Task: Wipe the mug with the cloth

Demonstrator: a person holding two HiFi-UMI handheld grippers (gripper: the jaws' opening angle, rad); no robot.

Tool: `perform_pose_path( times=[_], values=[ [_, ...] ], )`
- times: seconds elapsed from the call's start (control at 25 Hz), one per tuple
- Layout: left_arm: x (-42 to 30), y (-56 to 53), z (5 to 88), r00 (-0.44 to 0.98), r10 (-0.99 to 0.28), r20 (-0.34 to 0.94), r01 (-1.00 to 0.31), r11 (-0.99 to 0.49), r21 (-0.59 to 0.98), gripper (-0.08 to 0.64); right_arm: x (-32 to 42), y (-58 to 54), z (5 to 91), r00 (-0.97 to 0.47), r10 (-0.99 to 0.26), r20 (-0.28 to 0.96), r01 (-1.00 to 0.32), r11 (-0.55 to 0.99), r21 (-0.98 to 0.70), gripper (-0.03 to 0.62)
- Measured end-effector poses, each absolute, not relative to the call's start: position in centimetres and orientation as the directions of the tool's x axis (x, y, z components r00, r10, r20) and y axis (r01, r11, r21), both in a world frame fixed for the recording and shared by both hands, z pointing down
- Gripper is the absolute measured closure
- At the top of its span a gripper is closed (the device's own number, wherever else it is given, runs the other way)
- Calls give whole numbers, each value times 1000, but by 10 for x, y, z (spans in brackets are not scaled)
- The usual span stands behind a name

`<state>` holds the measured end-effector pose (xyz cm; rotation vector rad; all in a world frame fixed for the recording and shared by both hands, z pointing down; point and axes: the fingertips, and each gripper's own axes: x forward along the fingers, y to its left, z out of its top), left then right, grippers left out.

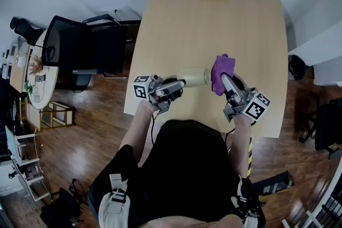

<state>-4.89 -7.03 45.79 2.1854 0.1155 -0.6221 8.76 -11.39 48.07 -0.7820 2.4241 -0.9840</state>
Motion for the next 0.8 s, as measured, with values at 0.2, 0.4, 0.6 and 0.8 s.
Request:
perform_pose_path(
  times=[0.2, 0.4, 0.6, 0.8],
  values=[
    [-37, -73, 462, 889, -117, -443, 272, -643, 716, 520, 68, -99, 441, -803, -509, -310, -181, 704, -687, 532],
    [-34, -69, 457, 891, -76, -447, 298, -647, 702, 511, 65, -115, 492, -805, -569, -166, -283, 615, -736, 532],
    [-34, -78, 499, 954, -116, -278, 138, -651, 746, 520, 105, -127, 578, -696, -713, 81, -456, 353, -817, 532],
    [-34, -107, 550, 968, -197, -154, 3, -606, 795, 520, 137, -133, 576, -611, -788, -77, -294, 317, -902, 532]
  ],
)
